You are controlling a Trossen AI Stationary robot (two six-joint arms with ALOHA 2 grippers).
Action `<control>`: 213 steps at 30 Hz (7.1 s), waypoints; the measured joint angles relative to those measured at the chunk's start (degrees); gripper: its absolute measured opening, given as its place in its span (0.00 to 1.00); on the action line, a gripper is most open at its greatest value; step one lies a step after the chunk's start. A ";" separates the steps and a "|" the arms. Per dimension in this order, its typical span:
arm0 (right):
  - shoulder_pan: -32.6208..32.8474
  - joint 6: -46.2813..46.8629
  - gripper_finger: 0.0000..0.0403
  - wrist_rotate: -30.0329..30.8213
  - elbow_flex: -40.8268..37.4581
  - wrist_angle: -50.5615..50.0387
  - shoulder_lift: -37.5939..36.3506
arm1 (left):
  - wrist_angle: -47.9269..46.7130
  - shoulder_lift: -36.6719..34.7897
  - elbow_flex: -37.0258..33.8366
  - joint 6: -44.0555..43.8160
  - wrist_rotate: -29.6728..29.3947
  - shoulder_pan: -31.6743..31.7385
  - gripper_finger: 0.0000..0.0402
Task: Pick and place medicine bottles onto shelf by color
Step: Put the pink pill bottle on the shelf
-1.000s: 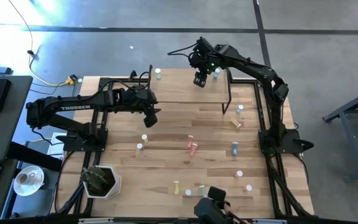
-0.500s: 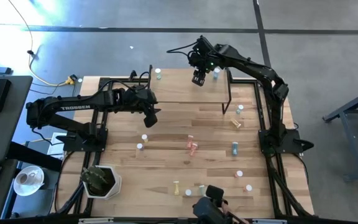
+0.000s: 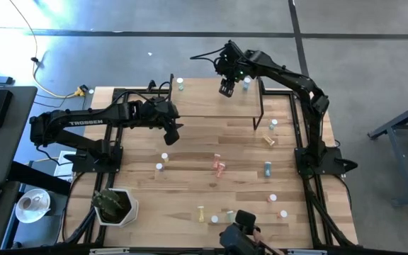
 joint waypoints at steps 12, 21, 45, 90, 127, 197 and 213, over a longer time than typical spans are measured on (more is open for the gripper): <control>0.01 0.00 0.44 -2.19 0.02 0.47 -0.08 | -0.02 0.01 0.01 0.00 0.00 0.00 0.43; 0.33 -1.93 0.44 -1.73 0.22 3.27 -3.17 | -0.15 0.00 0.01 2.44 -0.01 0.00 0.43; 7.13 3.10 0.44 -9.38 -6.07 -5.51 -20.90 | -5.02 0.02 -0.01 -5.29 5.15 -0.02 0.43; 34.46 36.31 0.44 10.96 -56.50 22.19 -46.16 | 15.10 3.80 -11.66 -15.03 -5.57 -21.97 0.43; 54.60 69.58 0.46 26.86 -56.50 15.04 -46.12 | 18.02 6.60 -11.64 -0.33 -12.33 -17.71 0.43; 53.66 110.98 0.52 9.86 -15.30 -5.53 7.24 | 4.31 -16.55 -11.55 9.06 -8.61 -13.11 0.43; 52.51 116.68 0.52 11.06 -15.32 -3.46 12.77 | 4.33 -16.52 -11.58 9.05 -8.59 -13.16 0.43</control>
